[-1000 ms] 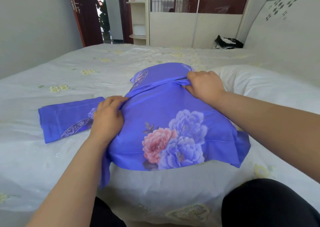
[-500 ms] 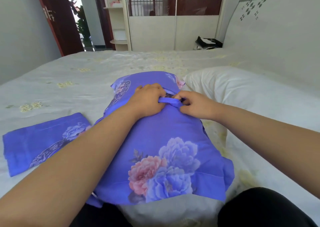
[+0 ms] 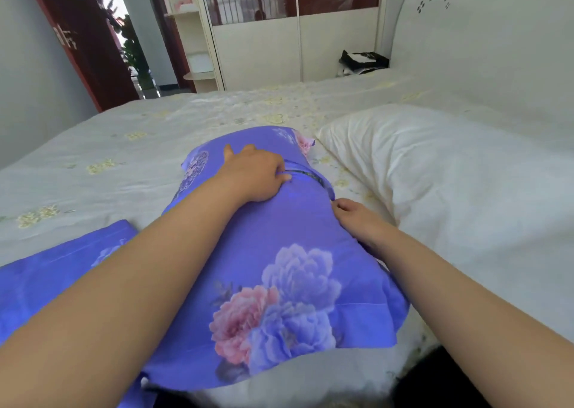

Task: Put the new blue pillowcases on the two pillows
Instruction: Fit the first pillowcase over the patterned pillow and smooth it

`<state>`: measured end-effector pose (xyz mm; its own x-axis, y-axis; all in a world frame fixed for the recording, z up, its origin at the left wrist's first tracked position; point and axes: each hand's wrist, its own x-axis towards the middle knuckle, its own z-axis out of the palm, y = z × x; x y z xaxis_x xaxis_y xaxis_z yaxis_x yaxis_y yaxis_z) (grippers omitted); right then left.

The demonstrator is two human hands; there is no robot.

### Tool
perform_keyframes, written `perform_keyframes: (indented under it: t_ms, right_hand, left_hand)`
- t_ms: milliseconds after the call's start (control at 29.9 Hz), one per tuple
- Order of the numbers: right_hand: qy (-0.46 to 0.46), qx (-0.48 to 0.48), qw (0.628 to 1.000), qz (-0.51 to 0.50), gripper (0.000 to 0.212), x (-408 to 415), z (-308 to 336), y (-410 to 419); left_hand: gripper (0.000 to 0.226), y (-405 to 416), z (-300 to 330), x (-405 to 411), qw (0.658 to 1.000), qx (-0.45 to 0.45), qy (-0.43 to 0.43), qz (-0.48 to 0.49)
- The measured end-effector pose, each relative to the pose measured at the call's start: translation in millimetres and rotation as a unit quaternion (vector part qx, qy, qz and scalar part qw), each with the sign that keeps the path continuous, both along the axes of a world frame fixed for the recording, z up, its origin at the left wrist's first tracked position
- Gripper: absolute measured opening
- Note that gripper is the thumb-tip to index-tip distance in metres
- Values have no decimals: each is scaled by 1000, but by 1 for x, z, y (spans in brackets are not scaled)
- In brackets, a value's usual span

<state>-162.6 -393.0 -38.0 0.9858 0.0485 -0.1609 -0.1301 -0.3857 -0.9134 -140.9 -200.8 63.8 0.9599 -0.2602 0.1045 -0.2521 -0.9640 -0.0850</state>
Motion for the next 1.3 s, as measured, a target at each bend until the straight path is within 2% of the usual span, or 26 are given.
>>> perform_keyframes:
  t_ms: [67, 134, 267, 367, 501, 634, 735, 868, 935, 1068, 1135, 1169, 1235, 1302]
  right_hand:
    - [-8, 63, 998, -13, 29, -1, -13, -3]
    - [-7, 114, 993, 6, 29, -1, -20, -5]
    - [-61, 61, 996, 38, 54, 7, -17, -11]
    - [-135, 32, 990, 37, 51, 9, -21, -14]
    - [-172, -49, 984, -5, 33, 14, -34, -11]
    - [-146, -45, 988, 28, 30, 24, -36, -11]
    - [-107, -50, 986, 116, 34, 28, -37, -13]
    - [-50, 60, 981, 178, 29, 23, -31, -16]
    - [-68, 72, 980, 174, 25, 21, -27, -16]
    - [-140, 33, 980, 139, 19, 25, -27, -9]
    - [-198, -8, 970, 143, 17, 31, -29, -9]
    - [-221, -25, 964, 146, 17, 33, -30, -9]
    - [-237, -39, 960, 144, 22, 36, -30, -12]
    - [-202, -86, 967, 126, 16, 37, -28, -14]
  left_hand:
    - [47, -19, 3, 8, 999, -36, 21, 5]
    - [51, -38, 0, 13, 999, -4, 32, -8]
    - [51, -66, -12, 22, 990, 104, 92, -27]
    - [57, -81, -16, 30, 984, 82, 153, -32]
    - [47, -79, -10, 35, 985, 53, 133, -97]
    - [27, -67, -20, 35, 982, 22, 123, -142]
    - [32, -61, -19, 35, 982, 25, 136, -129]
    - [32, -61, -10, 42, 977, 96, 161, -105]
    - [31, -59, -5, 45, 974, 112, 172, -93]
    - [23, -58, 0, 37, 971, 132, 186, -69]
    - [19, -65, -3, 27, 968, 195, 148, -56]
    - [18, -68, -11, 22, 962, 252, 83, -68]
    - [18, -72, -36, 12, 915, 352, -130, -148]
    - [21, -72, -49, 3, 878, 354, -261, -187]
